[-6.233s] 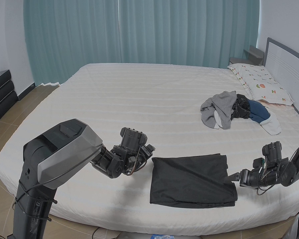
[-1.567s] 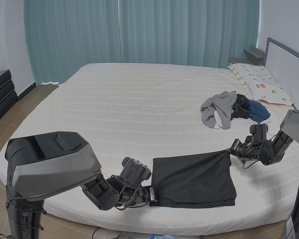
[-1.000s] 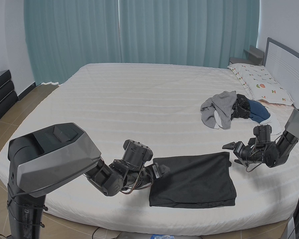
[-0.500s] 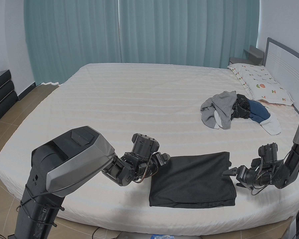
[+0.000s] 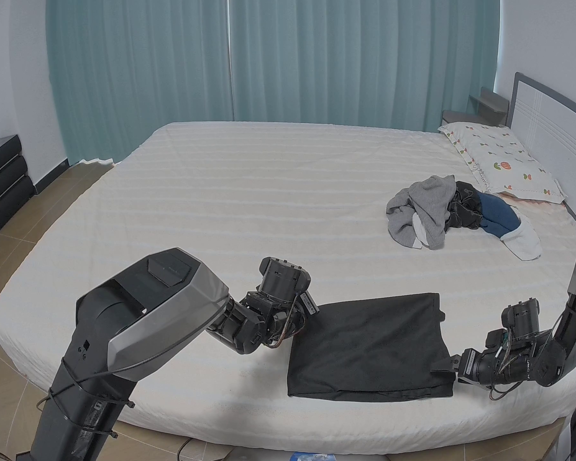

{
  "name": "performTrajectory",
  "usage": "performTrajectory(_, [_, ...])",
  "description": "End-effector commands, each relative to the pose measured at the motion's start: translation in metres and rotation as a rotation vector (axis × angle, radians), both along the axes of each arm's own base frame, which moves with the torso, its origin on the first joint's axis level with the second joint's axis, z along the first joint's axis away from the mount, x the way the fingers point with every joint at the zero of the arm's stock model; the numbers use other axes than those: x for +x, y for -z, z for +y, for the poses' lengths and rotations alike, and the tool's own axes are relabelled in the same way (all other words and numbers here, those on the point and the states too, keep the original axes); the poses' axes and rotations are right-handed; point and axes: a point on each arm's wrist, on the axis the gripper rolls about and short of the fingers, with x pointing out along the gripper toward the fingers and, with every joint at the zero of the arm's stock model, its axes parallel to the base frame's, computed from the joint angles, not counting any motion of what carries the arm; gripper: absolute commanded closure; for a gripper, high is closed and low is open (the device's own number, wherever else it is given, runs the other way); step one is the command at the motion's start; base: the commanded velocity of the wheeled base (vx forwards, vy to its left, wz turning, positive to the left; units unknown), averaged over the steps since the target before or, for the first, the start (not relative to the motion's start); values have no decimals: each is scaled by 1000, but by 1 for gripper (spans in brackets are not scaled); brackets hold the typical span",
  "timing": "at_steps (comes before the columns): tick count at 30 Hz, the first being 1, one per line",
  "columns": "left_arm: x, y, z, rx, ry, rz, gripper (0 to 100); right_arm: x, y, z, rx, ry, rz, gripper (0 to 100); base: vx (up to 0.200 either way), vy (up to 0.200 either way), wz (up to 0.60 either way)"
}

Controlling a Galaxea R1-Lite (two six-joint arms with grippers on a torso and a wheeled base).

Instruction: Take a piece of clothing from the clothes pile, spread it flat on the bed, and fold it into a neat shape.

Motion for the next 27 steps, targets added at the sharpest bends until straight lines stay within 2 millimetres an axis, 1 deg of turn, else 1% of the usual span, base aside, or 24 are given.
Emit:
performTrajectory(1, [4,-2,2,-11,-23,-9,100,-3,5,0,-3,0,27,100,0,0,0])
performTrajectory(7, [4,-3,3,-8,-27,-8,100,-3,11,-1,-6,1,51,100,0,0,0])
performTrajectory(13, [4,-2,3,-8,-27,-6,100,-9,9,-2,-14,0,53,100,0,0,0])
performTrajectory(23, [4,-3,4,-8,-27,-3,100,-11,11,-4,-28,-13,60,100,0,0,0])
performTrajectory(24, [4,-3,4,-9,-29,-2,0,-10,11,-4,-30,-12,59,100,0,0,0])
performTrajectory(26, [4,-3,5,-8,-29,-1,0,-9,10,-4,-30,-13,54,100,0,0,0])
performTrajectory(27, [4,-2,5,-7,-29,0,0,-9,10,-4,-29,-12,53,0,0,0,0])
